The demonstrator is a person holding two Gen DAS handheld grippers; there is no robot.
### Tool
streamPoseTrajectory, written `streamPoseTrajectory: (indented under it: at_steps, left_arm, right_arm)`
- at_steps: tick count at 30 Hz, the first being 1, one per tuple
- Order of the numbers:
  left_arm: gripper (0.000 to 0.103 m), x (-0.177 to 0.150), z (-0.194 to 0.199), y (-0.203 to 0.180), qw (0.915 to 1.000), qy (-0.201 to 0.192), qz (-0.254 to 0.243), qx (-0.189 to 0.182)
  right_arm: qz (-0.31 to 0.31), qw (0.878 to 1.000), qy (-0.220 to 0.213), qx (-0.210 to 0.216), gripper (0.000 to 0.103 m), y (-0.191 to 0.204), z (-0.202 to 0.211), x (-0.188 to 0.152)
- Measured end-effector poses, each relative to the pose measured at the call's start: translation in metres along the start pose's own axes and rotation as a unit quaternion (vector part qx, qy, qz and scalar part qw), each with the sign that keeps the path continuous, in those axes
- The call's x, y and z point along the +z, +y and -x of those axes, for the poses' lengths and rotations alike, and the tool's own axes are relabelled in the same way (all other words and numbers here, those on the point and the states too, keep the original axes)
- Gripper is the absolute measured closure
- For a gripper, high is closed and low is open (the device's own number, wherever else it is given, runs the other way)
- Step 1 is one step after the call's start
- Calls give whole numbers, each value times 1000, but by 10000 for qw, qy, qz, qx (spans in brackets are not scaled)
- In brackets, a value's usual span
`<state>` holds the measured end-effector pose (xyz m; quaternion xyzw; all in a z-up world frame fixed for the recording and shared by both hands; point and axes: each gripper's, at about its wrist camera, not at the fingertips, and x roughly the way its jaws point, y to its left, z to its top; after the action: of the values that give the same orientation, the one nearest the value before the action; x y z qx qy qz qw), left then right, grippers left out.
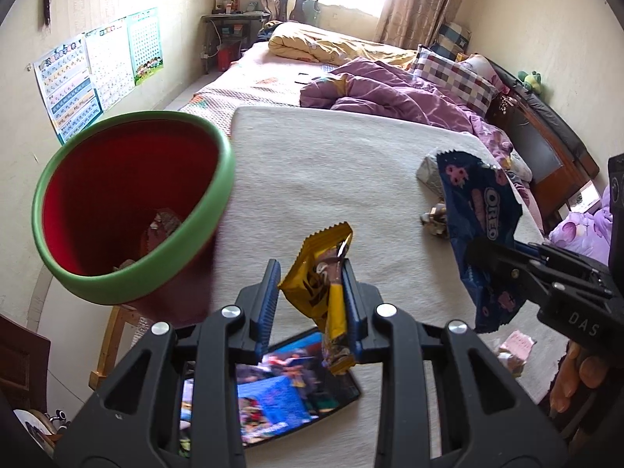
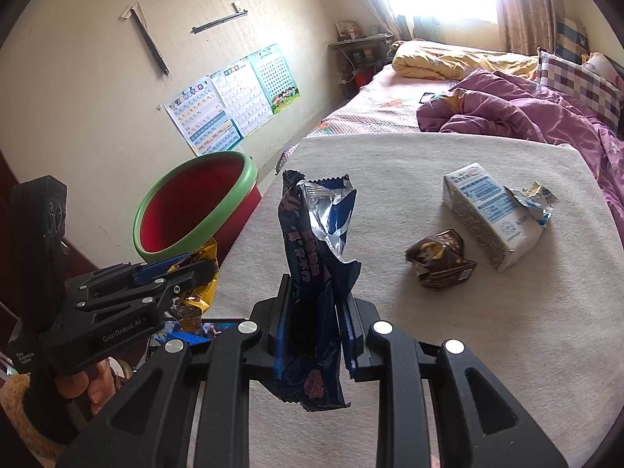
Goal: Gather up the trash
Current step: 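Carry the yellow wrapper and blue Oreo wrapper over the red bin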
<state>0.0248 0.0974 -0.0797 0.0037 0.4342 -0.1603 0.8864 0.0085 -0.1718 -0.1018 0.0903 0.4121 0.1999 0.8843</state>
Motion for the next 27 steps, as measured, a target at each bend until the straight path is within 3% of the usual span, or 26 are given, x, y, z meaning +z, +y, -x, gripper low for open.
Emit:
streamPoseTrajectory:
  at_steps: [15, 27]
  left_arm:
    - [74, 10, 16, 90, 9979, -227, 401, 457]
    - [74, 9, 21, 128, 9964, -270, 546, 587]
  right_arm:
    - [114, 9998, -145, 34, 80, 39, -19, 13]
    - [347, 9990, -192, 191, 80, 67, -37, 35]
